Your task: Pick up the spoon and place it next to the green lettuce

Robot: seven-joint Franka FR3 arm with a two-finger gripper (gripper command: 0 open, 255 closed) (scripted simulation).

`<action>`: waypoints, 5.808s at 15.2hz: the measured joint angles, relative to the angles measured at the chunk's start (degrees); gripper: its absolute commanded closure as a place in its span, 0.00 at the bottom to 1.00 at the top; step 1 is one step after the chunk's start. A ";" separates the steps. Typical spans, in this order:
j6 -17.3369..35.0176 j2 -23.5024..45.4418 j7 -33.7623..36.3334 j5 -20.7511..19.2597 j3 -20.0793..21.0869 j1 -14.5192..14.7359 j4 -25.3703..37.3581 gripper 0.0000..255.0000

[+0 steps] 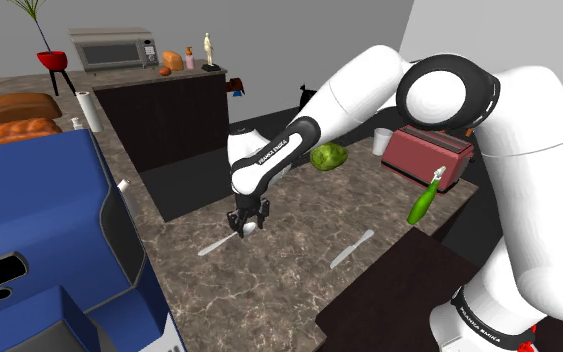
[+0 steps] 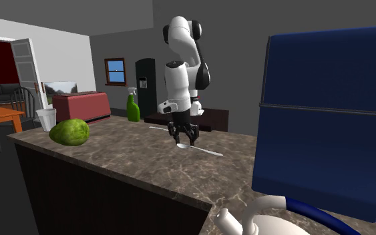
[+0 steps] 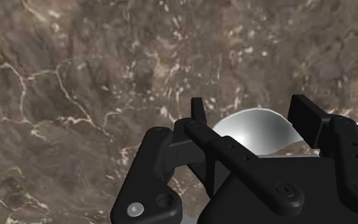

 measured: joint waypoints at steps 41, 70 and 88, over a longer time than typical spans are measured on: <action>-18.15 -19.55 -8.79 3.36 -0.71 -7.56 -1.70 1.00; -15.83 -13.55 -32.85 2.28 -9.73 -23.28 1.12 1.00; -5.63 -4.53 -32.99 2.11 -9.88 -23.30 -0.05 1.00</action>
